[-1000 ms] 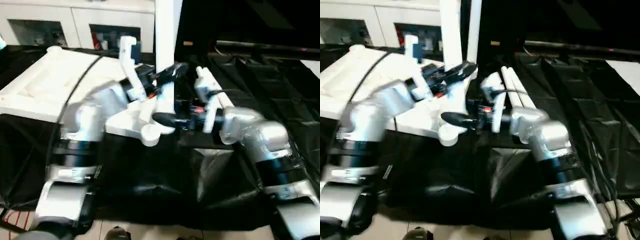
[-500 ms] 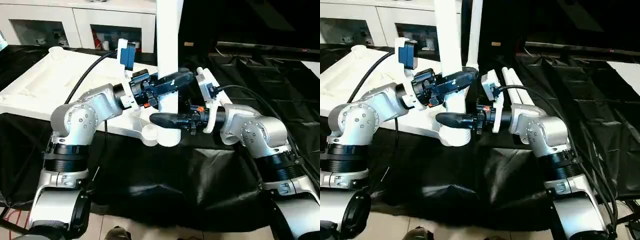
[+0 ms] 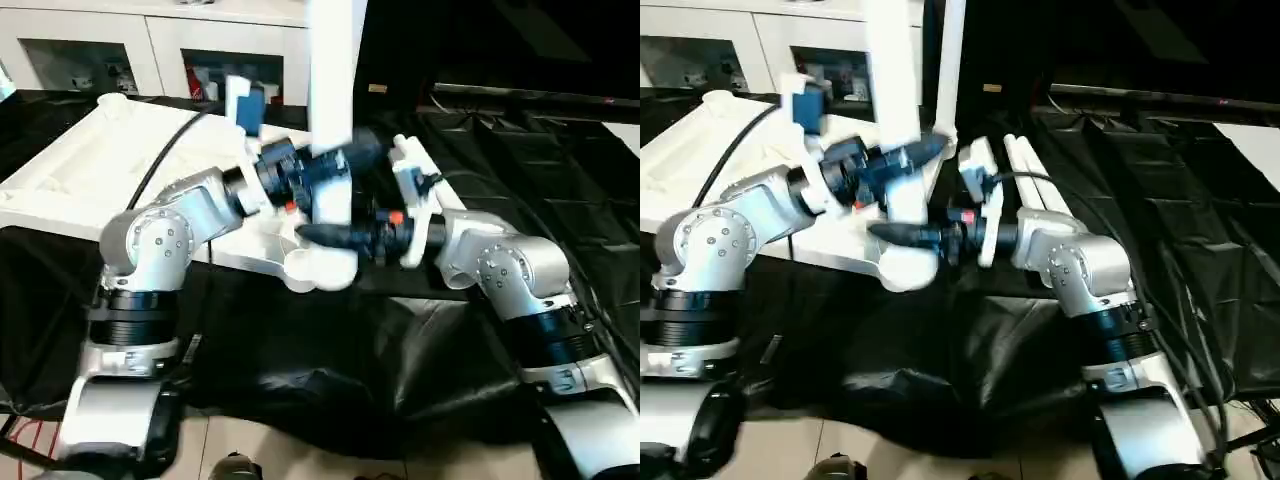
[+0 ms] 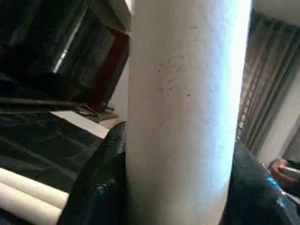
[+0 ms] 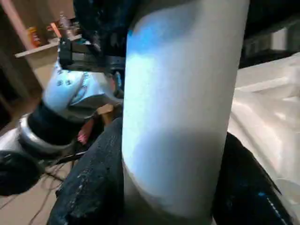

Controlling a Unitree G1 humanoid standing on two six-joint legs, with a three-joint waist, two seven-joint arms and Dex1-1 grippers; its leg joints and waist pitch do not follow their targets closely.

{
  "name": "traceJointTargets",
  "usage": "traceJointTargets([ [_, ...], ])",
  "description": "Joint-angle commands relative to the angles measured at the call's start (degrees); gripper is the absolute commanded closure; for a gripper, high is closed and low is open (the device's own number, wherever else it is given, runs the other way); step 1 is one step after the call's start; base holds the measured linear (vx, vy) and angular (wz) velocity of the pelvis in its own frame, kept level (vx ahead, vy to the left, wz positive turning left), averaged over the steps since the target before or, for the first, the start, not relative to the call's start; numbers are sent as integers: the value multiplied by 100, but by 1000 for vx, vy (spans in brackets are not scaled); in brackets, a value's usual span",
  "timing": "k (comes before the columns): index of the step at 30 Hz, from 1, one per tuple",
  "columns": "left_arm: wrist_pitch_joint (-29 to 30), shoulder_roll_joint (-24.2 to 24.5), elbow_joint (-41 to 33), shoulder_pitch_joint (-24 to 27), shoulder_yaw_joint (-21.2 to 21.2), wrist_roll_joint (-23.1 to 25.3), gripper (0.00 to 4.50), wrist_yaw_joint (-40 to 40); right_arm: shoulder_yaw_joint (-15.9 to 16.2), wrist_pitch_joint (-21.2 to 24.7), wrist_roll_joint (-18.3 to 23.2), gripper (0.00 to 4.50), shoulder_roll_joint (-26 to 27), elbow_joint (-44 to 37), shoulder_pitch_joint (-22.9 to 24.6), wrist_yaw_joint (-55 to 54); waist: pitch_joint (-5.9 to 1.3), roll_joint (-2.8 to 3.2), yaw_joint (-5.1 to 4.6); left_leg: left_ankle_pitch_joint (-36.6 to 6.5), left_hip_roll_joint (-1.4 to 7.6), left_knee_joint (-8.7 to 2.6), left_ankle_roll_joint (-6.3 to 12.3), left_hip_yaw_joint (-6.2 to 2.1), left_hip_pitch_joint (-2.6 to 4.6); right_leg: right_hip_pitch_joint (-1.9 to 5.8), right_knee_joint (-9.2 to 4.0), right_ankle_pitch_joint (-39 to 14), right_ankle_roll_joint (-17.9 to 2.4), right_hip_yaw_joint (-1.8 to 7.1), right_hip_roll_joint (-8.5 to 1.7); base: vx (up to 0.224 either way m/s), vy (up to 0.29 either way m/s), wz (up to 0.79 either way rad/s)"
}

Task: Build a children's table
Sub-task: Pick table leg

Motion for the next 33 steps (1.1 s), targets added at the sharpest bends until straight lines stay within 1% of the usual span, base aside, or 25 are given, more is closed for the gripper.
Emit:
traceJointTargets([
  [1, -238, -137, -40, -197, -47, 125, 185, 362, -29, -151, -335, 255, 74, 164, 28, -489, -460, 9, 11, -1231, 103, -364, -217, -6, 109, 298, -446, -1479, -841, 238, -400, 0, 0, 0],
  [2, -265, -171, 2, -210, -42, 206, 179, 522, -32, -215, -391, 255, 119, 169, 26, -602, -468, 9, 9, -1235, 95, -363, -222, -6, 108, 314, -443, -1490, -820, 238, -407, 0, 0, 0],
  [3, -353, -260, 75, -232, -27, 422, 168, 954, -40, -312, -503, 255, 245, 182, 9, -887, -469, 8, 5, -1211, 92, -367, -215, -6, 104, 317, -444, -1478, -787, 238, -399, 0, 0, 0],
  [5, -374, -379, 166, -296, 5, 745, 158, 1621, 38, -532, -777, 256, 363, 215, -8, -1264, -465, 13, -2, -1207, 100, -370, -255, -12, 109, 301, -447, -1450, -750, 242, -399, 0, 0, 0],
  [6, -445, -489, 324, -384, 21, 1110, 158, 2243, 190, -805, -1066, 256, 399, 235, -3, -1450, -467, -18, -13, -1205, 95, -369, -262, -7, 105, 310, -447, -1441, -710, 242, -393, 0, 0, 0],
  [7, -445, -489, 324, -384, 21, 1110, 158, 2243, 190, -805, -1066, 256, 399, 235, -3, -1450, -467, -10, -5, -1200, 96, -367, -273, -8, 110, 304, -451, -1465, -672, 243, -393, 0, 0, 0],
  [8, -453, -625, 489, -472, 175, 1218, 158, 2766, 186, -886, -1135, 256, 490, 269, -7, -1622, -471, -7, -1, -1173, 93, -365, -270, -10, 107, 316, -439, -1425, -651, 247, -398, 0, 0, 0],
  [9, -498, -666, 537, -495, 229, 1236, 158, 2903, 153, -865, -1125, 256, 546, 288, -18, -1719, -471, -15, 1, -1158, 81, -364, -242, -8, 106, 326, -452, -1406, -642, 245, -395, 0, 0, 0],
  [10, -646, -720, 613, -523, 263, 1355, 158, 3162, 112, -905, -1161, 256, 671, 336, -35, -1952, -475, -12, -3, -1118, 79, -362, -229, -10, 92, 327, -434, -1351, -660, 248, -396, 0, 0, 0],
  [11, -727, -726, 643, -532, 235, 1463, 158, 3293, 79, -929, -1180, 256, 751, 373, -52, -2101, -473, -36, -7, -1116, 78, -360, -207, -6, 90, 324, -448, -1314, -661, 248, -395, 0, 0, 0],
  [12, -778, -724, 655, -534, 204, 1537, 158, 3365, 64, -953, -1195, 256, 797, 396, -62, -2190, -482, -31, -21, -1071, 76, -366, -194, -14, 75, 340, -434, -1274, -660, 242, -398, 0, 0, 0],
  [15, -936, -925, 672, -582, 384, 1513, 158, 3791, -69, -1084, -1290, 256, 1032, 538, -129, -2607, -488, -25, -38, -1002, 71, -352, -165, -3, 78, 331, -428, -1126, -729, 244, -394, 0, 0, 0],
  [16, -946, -940, 669, -588, 388, 1546, 158, 3826, -71, -1115, -1320, 256, 1055, 555, -138, -2638, -485, -23, -39, -1011, 75, -351, -162, -2, 82, 327, -427, -1114, -733, 244, -387, 0, 0, 0],
  [17, -963, -962, 663, -593, 397, 1587, 175, 3880, -73, -1147, -1352, 256, 1083, 575, -148, -2671, -490, -10, -37, -1015, 80, -351, -151, -3, 84, 323, -420, -1072, -741, 244, -388, 0, 0, 0],
  [19, -955, -997, 656, -593, 416, 1594, 192, 3925, -70, -1176, -1380, 256, 1108, 583, -151, -2697, -478, -12, -38, -1068, 79, -358, -140, -3, 89, 320, -431, -1125, -735, 241, -384, 0, 0, 0],
  [20, -951, -1022, 652, -593, 428, 1591, 192, 3960, -66, -1190, -1397, 256, 1125, 585, -151, -2715, -479, -10, -29, -1090, 79, -356, -137, -2, 95, 321, -438, -1158, -722, 243, -391, 0, 0, 0],
  [21, -963, -1032, 654, -590, 418, 1589, 195, 3980, -66, -1193, -1405, 256, 1139, 579, -150, -2727, -472, -5, -18, -1149, 85, -358, -139, 1, 111, 302, -453, -1224, -715, 246, -391, 0, 0, 0],
  [23, -1023, -1036, 640, -574, 366, 1581, 226, 3959, -56, -1193, -1418, 256, 1151, 569, -151, -2758, -473, -13, -9, -1183, 82, -364, -146, -1, 105, 311, -459, -1284, -686, 245, -396, 0, 0, 0],
  [26, -1067, -1006, 591, -572, 301, 1529, 242, 3767, -31, -1245, -1431, 256, 1104, 539, -132, -2675, -472, -13, -13, -1186, 82, -370, -166, -7, 98, 316, -453, -1295, -651, 244, -398, 0, 0, 0],
  [27, -1070, -997, 577, -569, 282, 1550, 259, 3741, -45, -1262, -1416, 221, 1103, 533, -128, -2621, -471, -13, -18, -1186, 80, -368, -167, -7, 91, 316, -451, -1285, -647, 245, -398, 0, 0, 0],
  [28, -1062, -982, 561, -562, 256, 1558, 258, 3682, -98, -1202, -1303, 186, 1117, 522, -125, -2509, -470, -15, -19, -1191, 81, -369, -163, -7, 95, 314, -452, -1279, -647, 245, -394, 0, 0, 0],
  [30, -1038, -945, 526, -552, 216, 1543, 258, 3542, -165, -1025, -1144, 186, 1054, 456, -126, -2315, -477, -15, -14, -1180, 82, -364, -109, -5, 98, 326, -446, -1203, -663, 246, -394, 0, 0, 0],
  [31, -1027, -911, 512, -549, 188, 1535, 261, 3451, -175, -954, -1101, 166, 986, 417, -131, -2220, -477, -14, -14, -1147, 83, -361, -103, -6, 91, 325, -438, -1154, -672, 248, -393, 0, 0, 0],
  [32, -1020, -844, 496, -543, 135, 1531, 261, 3297, -194, -849, -1026, 166, 855, 371, -148, -2040, -475, -9, -13, -1118, 79, -363, -87, -5, 92, 331, -444, -1126, -694, 244, -391, 0, 0, 0],
  [33, -1020, -832, 493, -542, 126, 1530, 262, 3270, -198, -833, -1012, 143, 831, 364, -151, -2007, -481, -4, 0, -1087, 86, -355, -65, -1, 107, 325, -434, -1052, -725, 247, -387, 0, 0, 0],
])
